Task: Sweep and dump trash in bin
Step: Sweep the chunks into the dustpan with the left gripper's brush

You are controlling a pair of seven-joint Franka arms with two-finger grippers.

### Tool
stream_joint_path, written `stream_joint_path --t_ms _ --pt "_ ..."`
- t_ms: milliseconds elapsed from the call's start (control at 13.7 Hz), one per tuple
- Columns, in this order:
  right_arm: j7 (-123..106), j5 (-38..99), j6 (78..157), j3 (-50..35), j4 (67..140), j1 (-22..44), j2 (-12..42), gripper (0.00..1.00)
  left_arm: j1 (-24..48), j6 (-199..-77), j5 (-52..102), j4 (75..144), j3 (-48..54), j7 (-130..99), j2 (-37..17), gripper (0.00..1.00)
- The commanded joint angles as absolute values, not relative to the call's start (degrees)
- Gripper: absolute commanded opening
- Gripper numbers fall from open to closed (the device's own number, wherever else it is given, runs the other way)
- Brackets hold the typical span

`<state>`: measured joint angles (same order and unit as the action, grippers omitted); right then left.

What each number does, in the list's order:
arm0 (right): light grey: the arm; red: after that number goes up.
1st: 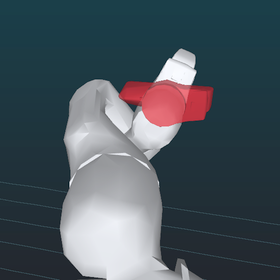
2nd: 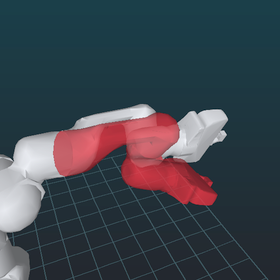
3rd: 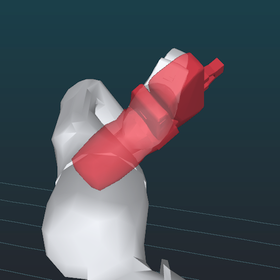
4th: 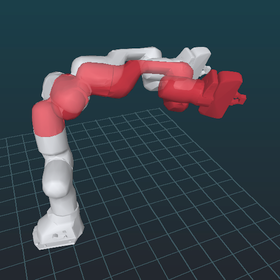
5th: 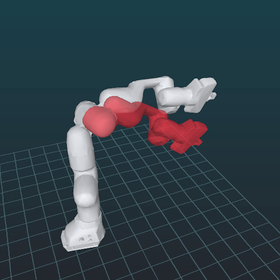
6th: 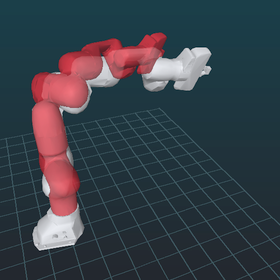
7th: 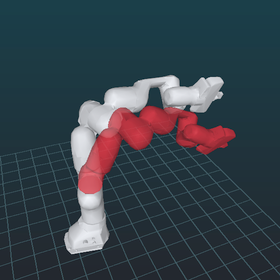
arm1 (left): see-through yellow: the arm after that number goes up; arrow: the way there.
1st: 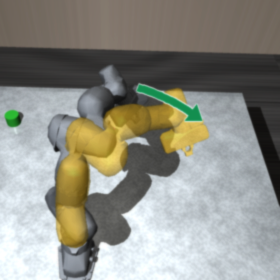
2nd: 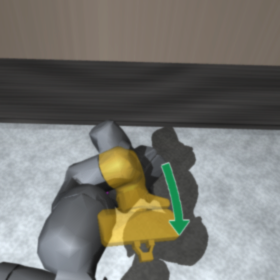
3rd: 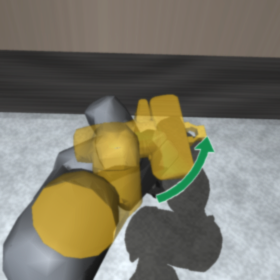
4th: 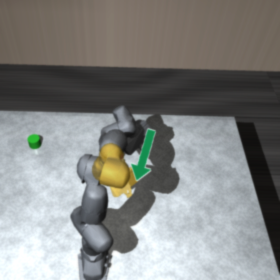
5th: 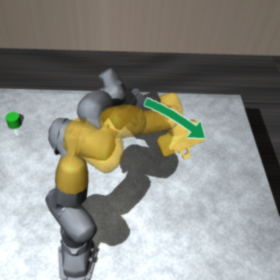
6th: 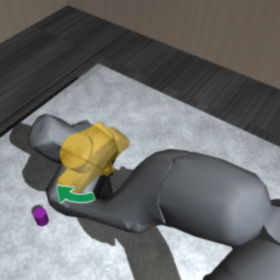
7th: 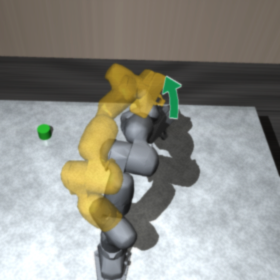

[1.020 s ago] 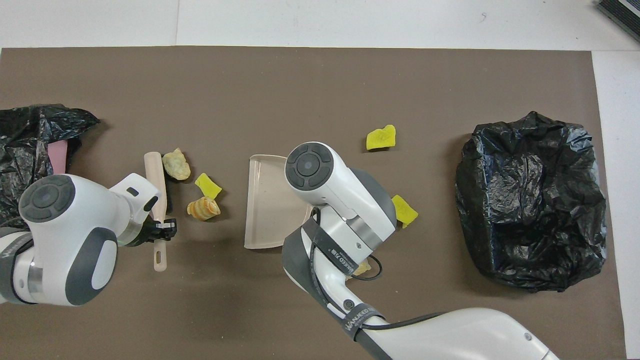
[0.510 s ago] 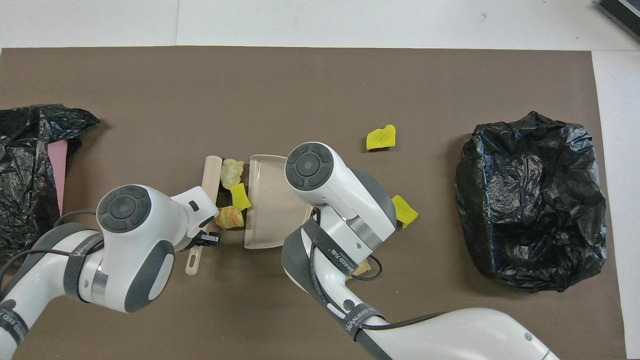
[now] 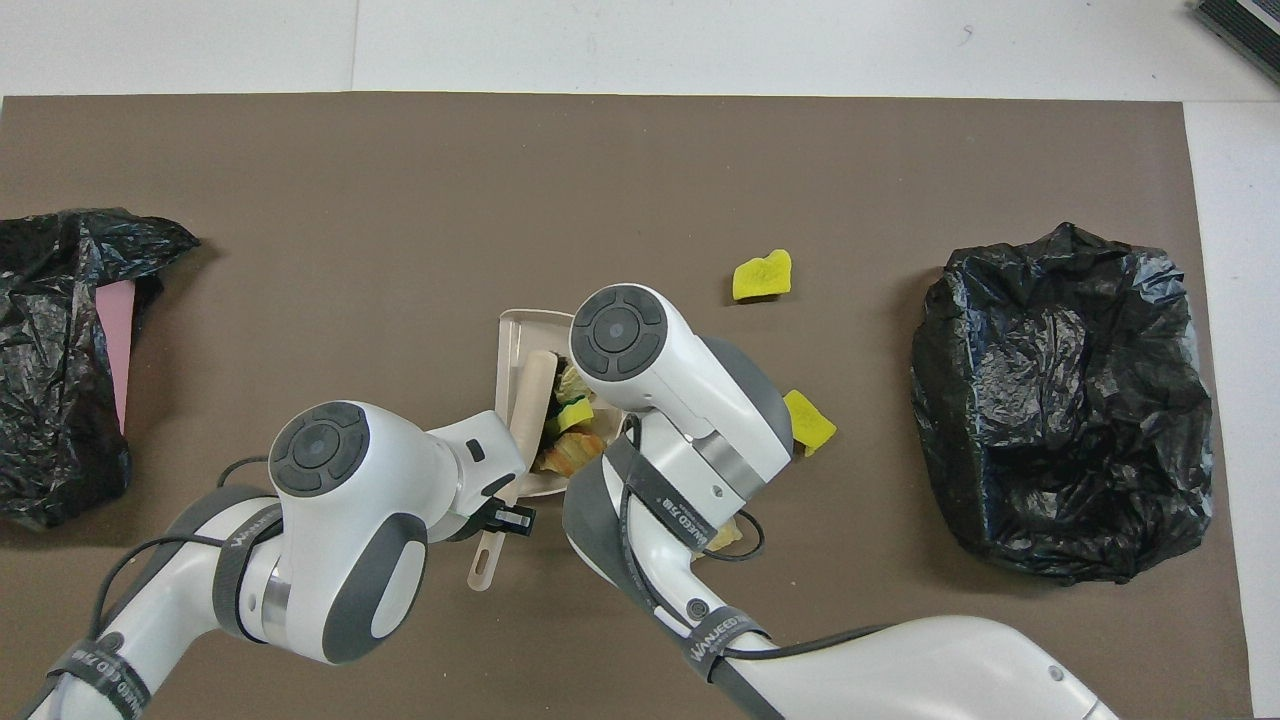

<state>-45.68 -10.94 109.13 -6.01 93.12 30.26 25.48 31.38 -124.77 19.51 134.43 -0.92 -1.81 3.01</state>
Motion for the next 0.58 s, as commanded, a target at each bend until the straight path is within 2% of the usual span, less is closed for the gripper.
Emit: stream_joint_path --t_ms 0,291,510 --pt "-43.59 -12.57 110.57 -6.33 94.66 29.88 24.34 0.0 30.94 -121.75 21.62 132.46 -2.46 -1.4 5.0 0.0" --pt "-43.59 -12.48 112.94 -6.33 94.48 29.53 24.7 0.0 23.75 -113.49 18.91 129.73 -2.73 -5.95 5.97 0.0" --pt "-44.12 -12.39 113.38 -6.33 94.31 28.83 24.35 0.0 22.68 -111.54 10.48 129.81 -2.81 -11.5 7.29 0.0"
